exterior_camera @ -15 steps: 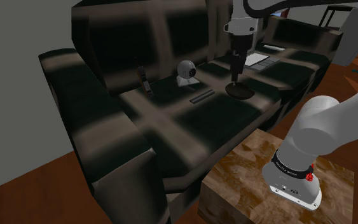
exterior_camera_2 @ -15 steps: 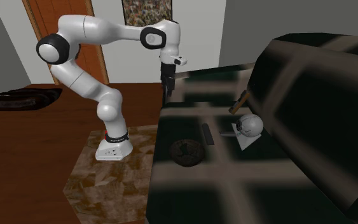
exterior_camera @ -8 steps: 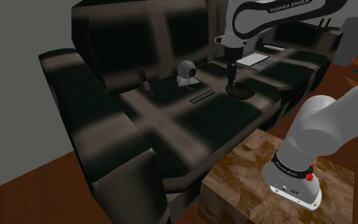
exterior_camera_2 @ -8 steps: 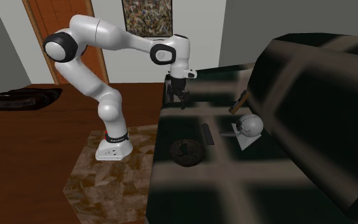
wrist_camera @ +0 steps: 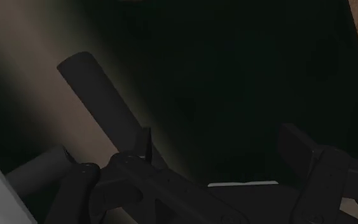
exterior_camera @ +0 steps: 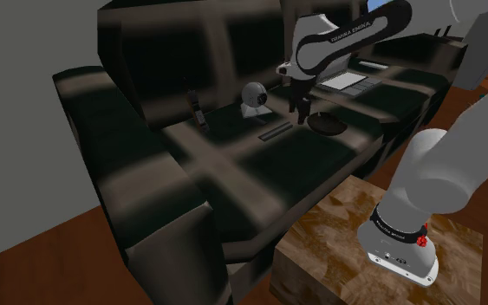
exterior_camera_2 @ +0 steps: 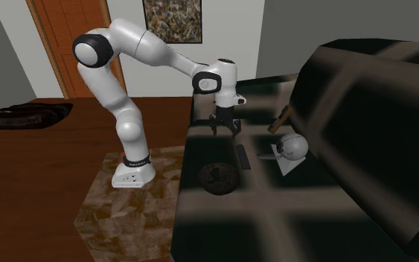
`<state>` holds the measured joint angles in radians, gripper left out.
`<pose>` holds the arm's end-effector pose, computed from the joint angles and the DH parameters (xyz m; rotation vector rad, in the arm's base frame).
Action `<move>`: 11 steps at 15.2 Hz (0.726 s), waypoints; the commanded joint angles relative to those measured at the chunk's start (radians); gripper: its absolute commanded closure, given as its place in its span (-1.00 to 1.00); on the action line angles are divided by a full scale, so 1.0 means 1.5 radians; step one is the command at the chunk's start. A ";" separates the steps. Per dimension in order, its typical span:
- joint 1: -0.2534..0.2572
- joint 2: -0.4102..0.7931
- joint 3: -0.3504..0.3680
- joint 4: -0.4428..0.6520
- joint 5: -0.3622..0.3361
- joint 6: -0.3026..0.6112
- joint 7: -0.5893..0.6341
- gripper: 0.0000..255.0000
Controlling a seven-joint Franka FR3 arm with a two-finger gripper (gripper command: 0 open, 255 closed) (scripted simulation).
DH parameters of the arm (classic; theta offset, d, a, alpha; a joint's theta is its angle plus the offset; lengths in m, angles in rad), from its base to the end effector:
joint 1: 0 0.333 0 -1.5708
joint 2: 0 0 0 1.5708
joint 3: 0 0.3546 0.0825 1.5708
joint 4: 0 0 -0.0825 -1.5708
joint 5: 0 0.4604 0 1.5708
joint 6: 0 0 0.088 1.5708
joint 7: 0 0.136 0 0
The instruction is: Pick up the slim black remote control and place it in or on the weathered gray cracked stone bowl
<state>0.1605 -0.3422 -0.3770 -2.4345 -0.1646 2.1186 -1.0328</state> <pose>0.4794 -0.1146 0.3912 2.7970 1.3880 -0.0035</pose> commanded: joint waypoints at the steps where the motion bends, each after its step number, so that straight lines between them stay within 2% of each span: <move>1: 0.018 0.055 -0.023 0.016 0.013 0.052 -0.079 -1.00; 5: 0.050 0.160 -0.051 0.059 0.067 0.131 -0.236 -1.00; 8: 0.063 0.235 -0.054 0.096 0.122 0.175 -0.353 -1.00; 11: 0.061 0.257 -0.052 0.089 0.137 0.201 -0.363 -1.00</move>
<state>0.2526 0.0316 -0.4549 -2.2985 0.0319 2.4065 -1.5641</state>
